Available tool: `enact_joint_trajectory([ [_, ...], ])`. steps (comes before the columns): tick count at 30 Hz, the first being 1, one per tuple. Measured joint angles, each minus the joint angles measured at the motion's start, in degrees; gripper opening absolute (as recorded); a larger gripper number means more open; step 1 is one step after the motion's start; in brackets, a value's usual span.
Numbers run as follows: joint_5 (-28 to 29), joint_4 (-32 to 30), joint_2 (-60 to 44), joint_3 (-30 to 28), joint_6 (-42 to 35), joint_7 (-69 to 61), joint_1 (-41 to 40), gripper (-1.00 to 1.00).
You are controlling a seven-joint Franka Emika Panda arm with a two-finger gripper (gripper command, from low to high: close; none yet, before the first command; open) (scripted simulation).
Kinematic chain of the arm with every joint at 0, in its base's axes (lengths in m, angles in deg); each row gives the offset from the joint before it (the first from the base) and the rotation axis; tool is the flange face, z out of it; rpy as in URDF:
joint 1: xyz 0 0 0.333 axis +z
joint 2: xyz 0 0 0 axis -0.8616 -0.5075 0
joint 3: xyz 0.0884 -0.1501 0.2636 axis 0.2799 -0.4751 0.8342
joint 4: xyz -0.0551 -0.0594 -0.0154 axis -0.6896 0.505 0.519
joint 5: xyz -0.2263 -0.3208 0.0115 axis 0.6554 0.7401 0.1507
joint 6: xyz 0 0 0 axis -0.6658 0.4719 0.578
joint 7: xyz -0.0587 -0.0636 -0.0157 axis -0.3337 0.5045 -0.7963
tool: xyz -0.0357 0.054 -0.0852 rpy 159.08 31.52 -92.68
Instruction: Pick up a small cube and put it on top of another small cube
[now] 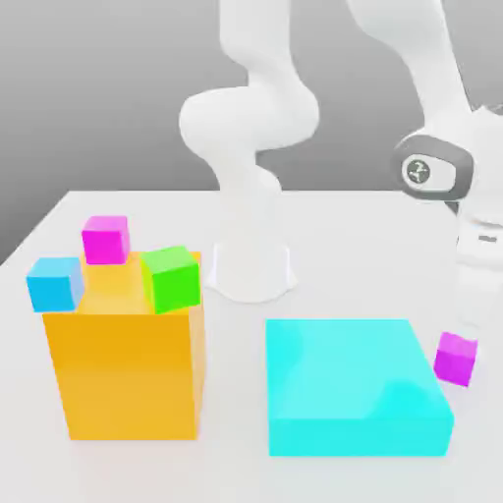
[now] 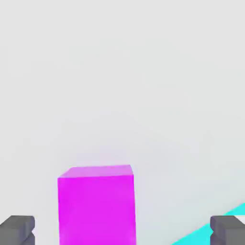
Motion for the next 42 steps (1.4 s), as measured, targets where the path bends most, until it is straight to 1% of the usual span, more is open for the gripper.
enact_joint_trajectory([
  [3, 5.7, 1.2, -6.3, -4.9, 4.7, 4.2, 3.8, 0.00],
  [4, 7.1, 1.6, -8.1, -6.6, 6.2, 5.3, 5.2, -1.00],
  [11, 7.6, 1.6, -8.5, -7.0, 6.5, 5.7, 5.5, -1.00],
  [13, 4.8, 1.0, -5.6, -4.6, 4.2, 3.6, 3.7, -1.00],
  [16, -1.3, -0.3, 0.5, -1.1, -0.3, -1.0, 1.6, -1.00],
  [18, -4.1, 0.1, 3.1, -1.3, -3.5, -4.9, -0.3, -1.00],
  [22, -6.5, 1.4, 10.6, -6.1, -11.2, -12.5, -8.8, -1.00],
  [27, -6.4, 2.0, 20.9, -12.8, -21.1, -18.9, -16.2, -1.00],
  [35, -2.9, 2.8, 37.0, -25.2, -36.8, -26.5, -29.3, -1.00],
  [42, 2.0, 1.3, 50.8, -33.9, -50.7, -29.5, -43.1, -1.00],
])
